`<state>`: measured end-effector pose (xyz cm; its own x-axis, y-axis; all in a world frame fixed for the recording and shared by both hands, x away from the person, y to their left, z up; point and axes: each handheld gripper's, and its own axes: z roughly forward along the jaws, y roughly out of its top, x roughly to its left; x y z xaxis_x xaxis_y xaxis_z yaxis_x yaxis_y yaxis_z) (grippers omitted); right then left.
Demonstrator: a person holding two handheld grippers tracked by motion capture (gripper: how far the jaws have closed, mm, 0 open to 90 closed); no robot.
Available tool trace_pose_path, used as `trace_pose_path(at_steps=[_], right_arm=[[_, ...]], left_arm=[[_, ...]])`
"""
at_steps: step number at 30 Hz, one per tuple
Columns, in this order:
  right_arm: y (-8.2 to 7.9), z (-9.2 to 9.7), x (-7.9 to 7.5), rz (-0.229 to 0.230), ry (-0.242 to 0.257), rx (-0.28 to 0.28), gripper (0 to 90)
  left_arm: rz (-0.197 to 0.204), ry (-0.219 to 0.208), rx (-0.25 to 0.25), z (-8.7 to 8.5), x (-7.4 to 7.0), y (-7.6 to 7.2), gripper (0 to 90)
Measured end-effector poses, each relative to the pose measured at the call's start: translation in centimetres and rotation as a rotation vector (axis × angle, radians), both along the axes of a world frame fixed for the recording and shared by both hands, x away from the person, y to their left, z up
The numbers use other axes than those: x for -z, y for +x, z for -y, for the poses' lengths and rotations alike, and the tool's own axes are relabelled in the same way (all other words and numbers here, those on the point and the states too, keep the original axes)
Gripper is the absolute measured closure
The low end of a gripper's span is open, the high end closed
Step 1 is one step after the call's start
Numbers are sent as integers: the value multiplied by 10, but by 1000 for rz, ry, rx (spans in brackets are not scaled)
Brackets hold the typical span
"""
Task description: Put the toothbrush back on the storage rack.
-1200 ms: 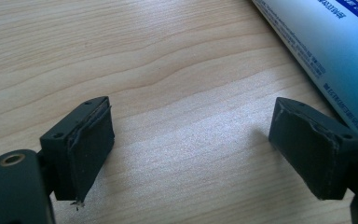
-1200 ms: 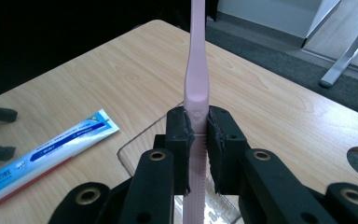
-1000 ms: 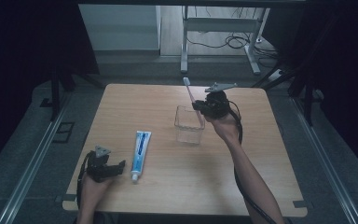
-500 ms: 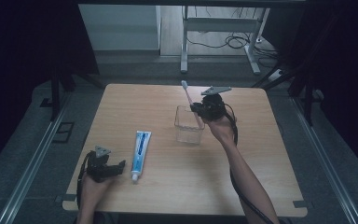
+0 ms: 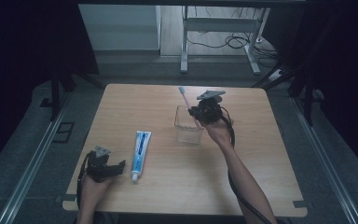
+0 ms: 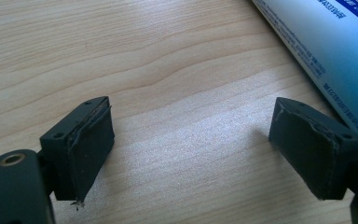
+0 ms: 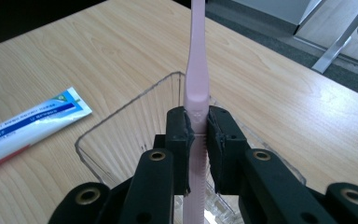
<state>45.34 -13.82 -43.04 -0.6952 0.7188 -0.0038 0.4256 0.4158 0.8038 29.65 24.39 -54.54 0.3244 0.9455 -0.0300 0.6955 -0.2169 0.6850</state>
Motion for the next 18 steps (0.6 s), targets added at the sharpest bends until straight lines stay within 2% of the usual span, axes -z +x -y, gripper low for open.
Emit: trace_pose_path(at_steps=[9,18], right_arm=[[2,0,9,-24,-37,-2,791],[4,-2,14,-51,-52,-10,790]], left_arm=[[1,-1,-2,0,0,0,139],[0,-1,-1,0,0,0,139]])
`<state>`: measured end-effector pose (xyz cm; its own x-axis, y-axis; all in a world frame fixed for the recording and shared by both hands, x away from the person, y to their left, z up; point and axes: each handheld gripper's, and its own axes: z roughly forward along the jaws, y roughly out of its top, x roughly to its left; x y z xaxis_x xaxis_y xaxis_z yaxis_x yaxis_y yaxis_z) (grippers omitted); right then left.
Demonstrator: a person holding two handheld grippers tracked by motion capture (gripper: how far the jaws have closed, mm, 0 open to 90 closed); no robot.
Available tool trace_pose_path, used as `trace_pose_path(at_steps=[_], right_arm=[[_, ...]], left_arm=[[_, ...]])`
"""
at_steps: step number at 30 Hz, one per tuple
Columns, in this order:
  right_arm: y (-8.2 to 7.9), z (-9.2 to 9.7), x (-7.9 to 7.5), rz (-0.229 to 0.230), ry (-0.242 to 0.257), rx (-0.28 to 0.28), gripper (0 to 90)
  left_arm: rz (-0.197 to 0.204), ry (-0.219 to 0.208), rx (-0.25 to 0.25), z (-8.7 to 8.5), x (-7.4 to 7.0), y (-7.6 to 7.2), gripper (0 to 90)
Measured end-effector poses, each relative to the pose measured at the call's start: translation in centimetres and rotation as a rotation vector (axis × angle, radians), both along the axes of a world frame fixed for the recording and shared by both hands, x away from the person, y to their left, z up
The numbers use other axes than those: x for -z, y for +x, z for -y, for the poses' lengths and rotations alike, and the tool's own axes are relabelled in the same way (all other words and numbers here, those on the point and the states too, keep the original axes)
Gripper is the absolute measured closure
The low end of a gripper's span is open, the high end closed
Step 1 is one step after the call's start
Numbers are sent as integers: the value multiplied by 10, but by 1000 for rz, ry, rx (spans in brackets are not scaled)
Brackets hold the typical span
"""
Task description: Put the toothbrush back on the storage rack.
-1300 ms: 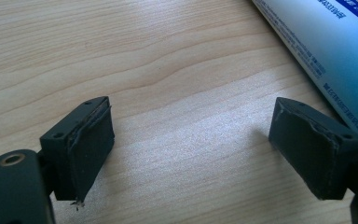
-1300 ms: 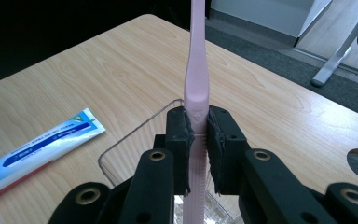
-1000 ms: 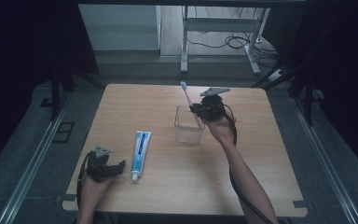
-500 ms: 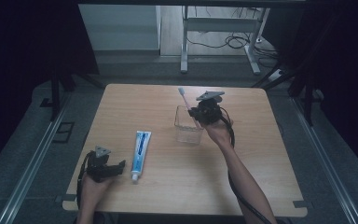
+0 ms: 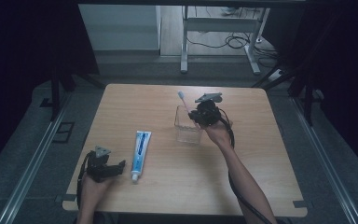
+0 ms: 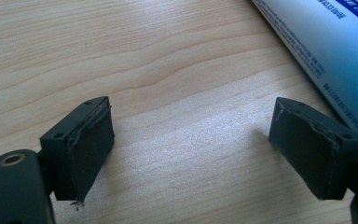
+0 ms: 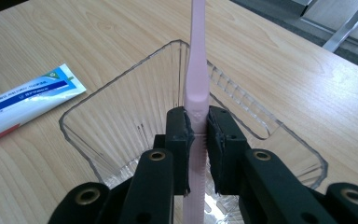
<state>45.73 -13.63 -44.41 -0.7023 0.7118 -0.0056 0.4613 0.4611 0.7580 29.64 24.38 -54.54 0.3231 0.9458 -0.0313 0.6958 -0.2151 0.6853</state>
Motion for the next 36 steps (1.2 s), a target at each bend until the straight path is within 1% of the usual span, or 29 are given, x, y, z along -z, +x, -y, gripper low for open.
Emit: trace_pose_path(at_steps=[19,29,31,33,36], right_arm=[[6,-5,9,-82,-45,-11,785],[9,-8,16,-129,-82,-20,777],[9,-8,16,-131,-85,-23,770],[9,-7,16,-130,-84,-22,738],[8,-7,15,-131,-83,-19,736]], left_arm=[[0,0,0,0,0,0,139],[0,0,0,0,0,0,139],[0,0,0,0,0,0,139],[0,0,0,0,0,0,139],[0,0,0,0,0,0,139]])
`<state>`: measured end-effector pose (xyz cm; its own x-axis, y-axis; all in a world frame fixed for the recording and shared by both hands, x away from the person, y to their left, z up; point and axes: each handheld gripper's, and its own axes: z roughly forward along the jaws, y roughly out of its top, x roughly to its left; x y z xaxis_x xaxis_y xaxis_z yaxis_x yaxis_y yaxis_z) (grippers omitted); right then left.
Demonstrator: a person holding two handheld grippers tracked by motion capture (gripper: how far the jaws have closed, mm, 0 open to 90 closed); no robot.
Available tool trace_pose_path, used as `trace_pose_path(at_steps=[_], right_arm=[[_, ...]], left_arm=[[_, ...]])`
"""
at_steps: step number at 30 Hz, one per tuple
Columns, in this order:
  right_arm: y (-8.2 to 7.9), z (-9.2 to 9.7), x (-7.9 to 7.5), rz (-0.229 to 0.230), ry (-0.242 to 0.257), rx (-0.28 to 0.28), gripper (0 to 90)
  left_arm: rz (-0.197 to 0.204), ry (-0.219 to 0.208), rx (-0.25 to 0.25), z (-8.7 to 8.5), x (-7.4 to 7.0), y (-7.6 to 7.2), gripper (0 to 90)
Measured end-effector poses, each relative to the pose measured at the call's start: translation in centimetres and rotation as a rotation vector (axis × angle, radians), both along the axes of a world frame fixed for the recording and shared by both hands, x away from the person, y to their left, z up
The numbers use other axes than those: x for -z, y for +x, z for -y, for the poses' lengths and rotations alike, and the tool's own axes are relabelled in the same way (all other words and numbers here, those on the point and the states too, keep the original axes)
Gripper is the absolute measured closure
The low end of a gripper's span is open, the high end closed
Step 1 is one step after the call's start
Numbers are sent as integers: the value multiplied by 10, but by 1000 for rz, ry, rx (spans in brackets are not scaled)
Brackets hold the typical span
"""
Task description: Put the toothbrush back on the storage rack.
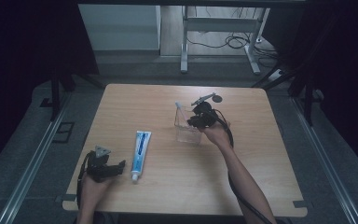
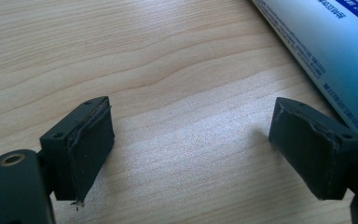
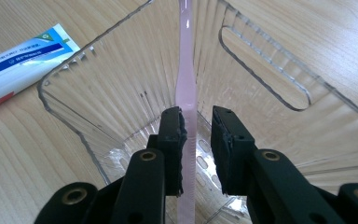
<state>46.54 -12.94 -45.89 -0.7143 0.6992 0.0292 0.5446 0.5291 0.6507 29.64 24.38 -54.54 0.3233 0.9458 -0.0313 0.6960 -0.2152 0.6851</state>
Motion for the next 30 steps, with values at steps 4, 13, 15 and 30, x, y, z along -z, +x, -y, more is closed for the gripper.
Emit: trace_pose_path(at_steps=[4,13,15,30], right_arm=[[-2,2,-2,8,6,-3,711],[-9,6,-12,22,39,-9,592],[-12,7,-16,27,49,-14,578],[-31,18,-30,58,91,-69,444]], left_arm=[[0,0,0,0,0,0,139],[0,1,0,0,0,0,139],[1,1,1,0,0,0,139],[0,1,1,0,0,0,139]])
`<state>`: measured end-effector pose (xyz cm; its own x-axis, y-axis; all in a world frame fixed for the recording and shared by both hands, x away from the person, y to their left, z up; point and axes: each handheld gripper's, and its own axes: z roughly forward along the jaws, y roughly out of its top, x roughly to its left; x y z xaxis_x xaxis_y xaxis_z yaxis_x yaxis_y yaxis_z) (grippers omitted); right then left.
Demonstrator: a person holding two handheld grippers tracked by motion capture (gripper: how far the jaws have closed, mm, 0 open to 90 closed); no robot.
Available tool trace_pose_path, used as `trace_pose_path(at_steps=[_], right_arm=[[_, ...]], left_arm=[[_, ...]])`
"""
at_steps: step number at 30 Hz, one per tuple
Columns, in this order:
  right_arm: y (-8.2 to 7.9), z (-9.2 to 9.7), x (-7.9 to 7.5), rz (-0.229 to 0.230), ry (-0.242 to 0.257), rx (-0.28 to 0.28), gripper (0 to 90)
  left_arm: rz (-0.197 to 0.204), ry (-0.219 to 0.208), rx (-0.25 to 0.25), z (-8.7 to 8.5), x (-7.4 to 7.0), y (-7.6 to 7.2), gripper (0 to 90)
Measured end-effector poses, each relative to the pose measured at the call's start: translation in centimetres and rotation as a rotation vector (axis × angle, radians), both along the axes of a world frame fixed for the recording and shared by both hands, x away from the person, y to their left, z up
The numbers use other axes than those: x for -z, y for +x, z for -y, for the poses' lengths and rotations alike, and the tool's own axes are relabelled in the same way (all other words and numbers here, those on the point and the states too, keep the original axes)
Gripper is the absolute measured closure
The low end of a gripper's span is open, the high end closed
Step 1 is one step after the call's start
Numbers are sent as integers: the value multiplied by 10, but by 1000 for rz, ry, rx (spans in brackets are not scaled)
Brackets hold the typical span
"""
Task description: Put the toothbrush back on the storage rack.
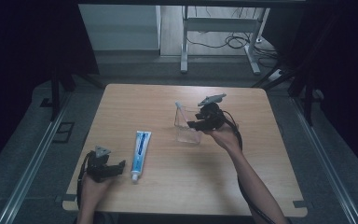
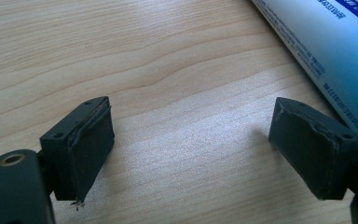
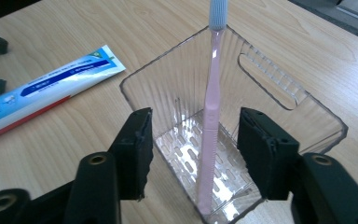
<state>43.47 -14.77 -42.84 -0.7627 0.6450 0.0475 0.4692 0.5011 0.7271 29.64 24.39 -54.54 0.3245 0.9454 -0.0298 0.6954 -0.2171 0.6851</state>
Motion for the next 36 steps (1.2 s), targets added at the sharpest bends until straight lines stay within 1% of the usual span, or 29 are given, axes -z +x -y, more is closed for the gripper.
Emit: trace_pose_path(at_steps=[2,5,11,18,21,23,25,31,36], right_arm=[[-1,1,0,1,4,-5,427],[-4,5,-2,-7,11,-3,374],[-9,11,-3,-5,20,5,280],[-15,21,-5,37,15,20,143],[-17,27,-6,58,0,23,122],[-18,31,-6,62,-14,26,93],[-20,34,-5,65,-7,39,50],[-24,45,-4,67,-16,59,30],[-29,55,-4,69,1,78,27]], left_arm=[[0,0,0,0,0,0,139],[0,-1,-1,0,0,0,139],[0,-1,-1,0,0,0,139],[0,-1,-1,0,0,0,139],[0,-1,-1,0,0,0,140],[0,-1,-1,0,0,0,139],[0,-1,-1,0,0,0,140],[0,-1,-1,0,0,0,139],[0,-1,-2,0,0,0,139]])
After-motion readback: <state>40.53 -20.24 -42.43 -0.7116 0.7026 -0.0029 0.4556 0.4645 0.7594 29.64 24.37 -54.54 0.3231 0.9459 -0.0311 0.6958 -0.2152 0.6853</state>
